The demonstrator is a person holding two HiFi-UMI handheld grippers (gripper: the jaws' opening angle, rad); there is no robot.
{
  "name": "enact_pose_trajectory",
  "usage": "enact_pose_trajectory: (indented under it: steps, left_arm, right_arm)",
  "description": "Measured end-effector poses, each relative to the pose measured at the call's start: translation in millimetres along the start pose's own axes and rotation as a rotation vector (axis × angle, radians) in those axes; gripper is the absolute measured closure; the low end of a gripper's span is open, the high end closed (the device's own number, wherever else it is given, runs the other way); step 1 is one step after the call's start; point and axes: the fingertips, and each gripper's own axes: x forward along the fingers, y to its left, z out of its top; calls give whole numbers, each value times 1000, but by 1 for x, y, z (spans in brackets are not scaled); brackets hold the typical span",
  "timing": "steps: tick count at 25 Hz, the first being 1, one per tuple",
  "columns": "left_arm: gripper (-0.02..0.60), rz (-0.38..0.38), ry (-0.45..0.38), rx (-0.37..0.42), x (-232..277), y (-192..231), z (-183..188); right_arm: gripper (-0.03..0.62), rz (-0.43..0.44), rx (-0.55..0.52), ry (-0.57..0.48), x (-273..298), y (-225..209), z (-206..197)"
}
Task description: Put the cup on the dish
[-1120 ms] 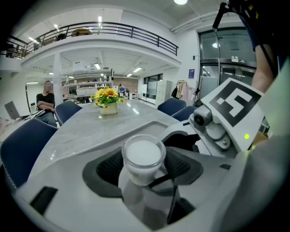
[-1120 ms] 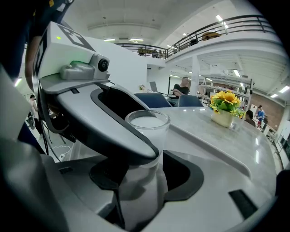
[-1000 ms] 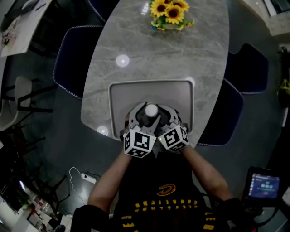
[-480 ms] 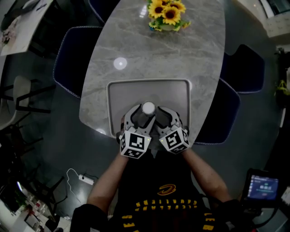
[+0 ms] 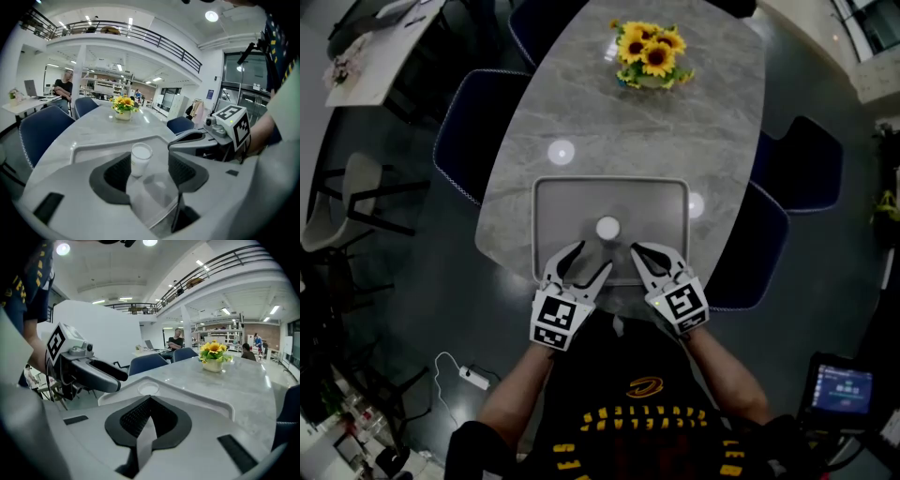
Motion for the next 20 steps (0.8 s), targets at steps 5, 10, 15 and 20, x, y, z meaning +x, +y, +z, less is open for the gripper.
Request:
enact_pose_trajectory:
  steps: [5, 10, 15, 20]
  left_arm:
    - [581, 84, -68, -44, -22, -15, 23]
    - [581, 59, -102, -60, -27, -54, 47]
    - [581, 78, -180, -60, -43, -87, 87]
    - [581, 78, -296, -9, -65, -121, 132]
  right_arm:
    - [588, 6, 79, -113, -30, -2, 32]
    - [588, -41, 141, -168, -68, -9, 56]
    - [588, -39, 97, -210, -102, -2, 82]
    - [588, 13, 52, -290, -131, 8, 110]
